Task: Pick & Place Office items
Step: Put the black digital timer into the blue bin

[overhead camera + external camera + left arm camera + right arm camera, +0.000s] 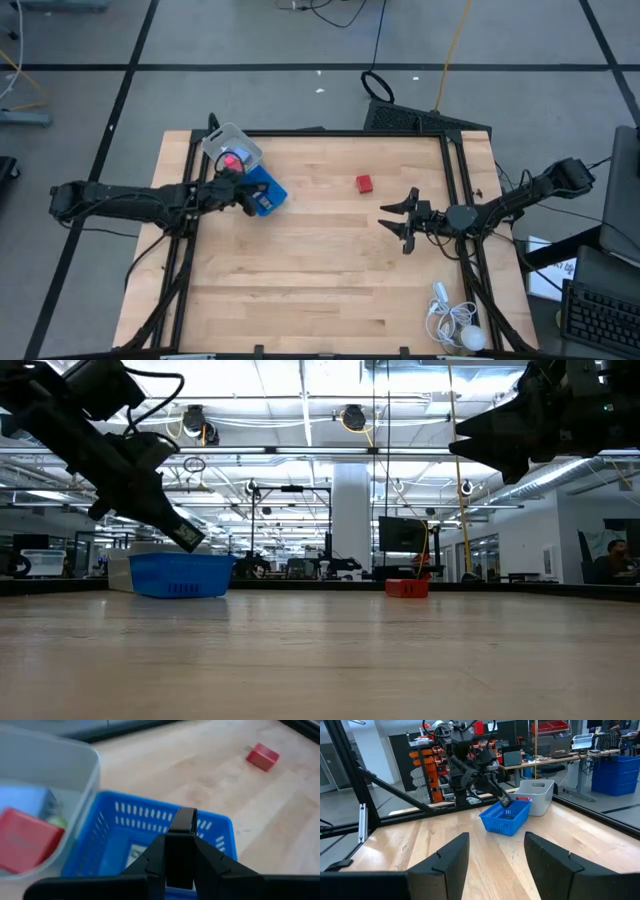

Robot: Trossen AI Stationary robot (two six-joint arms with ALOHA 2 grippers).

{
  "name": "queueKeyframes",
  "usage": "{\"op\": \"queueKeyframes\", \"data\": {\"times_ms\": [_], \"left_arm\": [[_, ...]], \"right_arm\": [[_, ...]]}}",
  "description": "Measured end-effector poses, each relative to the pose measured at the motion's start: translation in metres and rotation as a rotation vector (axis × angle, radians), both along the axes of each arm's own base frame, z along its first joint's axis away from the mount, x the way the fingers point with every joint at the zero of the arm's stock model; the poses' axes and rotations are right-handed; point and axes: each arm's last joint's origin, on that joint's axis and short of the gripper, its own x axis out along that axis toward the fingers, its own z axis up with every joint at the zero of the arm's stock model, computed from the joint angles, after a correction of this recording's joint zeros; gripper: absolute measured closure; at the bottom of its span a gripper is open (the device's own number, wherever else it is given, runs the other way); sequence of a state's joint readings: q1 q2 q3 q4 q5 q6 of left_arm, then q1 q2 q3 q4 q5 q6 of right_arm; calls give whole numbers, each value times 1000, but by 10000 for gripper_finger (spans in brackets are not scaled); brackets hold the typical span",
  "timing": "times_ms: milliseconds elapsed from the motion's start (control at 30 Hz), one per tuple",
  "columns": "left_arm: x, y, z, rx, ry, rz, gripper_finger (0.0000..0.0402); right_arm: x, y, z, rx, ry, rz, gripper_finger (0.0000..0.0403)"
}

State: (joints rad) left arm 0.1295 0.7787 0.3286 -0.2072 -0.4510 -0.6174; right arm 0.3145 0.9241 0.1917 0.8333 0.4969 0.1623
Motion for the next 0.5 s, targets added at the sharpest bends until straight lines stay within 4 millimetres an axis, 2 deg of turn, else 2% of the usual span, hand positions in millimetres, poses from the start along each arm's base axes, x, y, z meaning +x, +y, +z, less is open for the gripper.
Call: {"op": "queueKeyframes", "data": {"times_ms": [267,500], "left_arm": [[1,2,-8,-119,23,-4,311],[8,3,-14,-112,52,4,329]], "right_arm": [[0,0,0,9,-2,0,222],[0,0,0,9,-2,0,222]]}}
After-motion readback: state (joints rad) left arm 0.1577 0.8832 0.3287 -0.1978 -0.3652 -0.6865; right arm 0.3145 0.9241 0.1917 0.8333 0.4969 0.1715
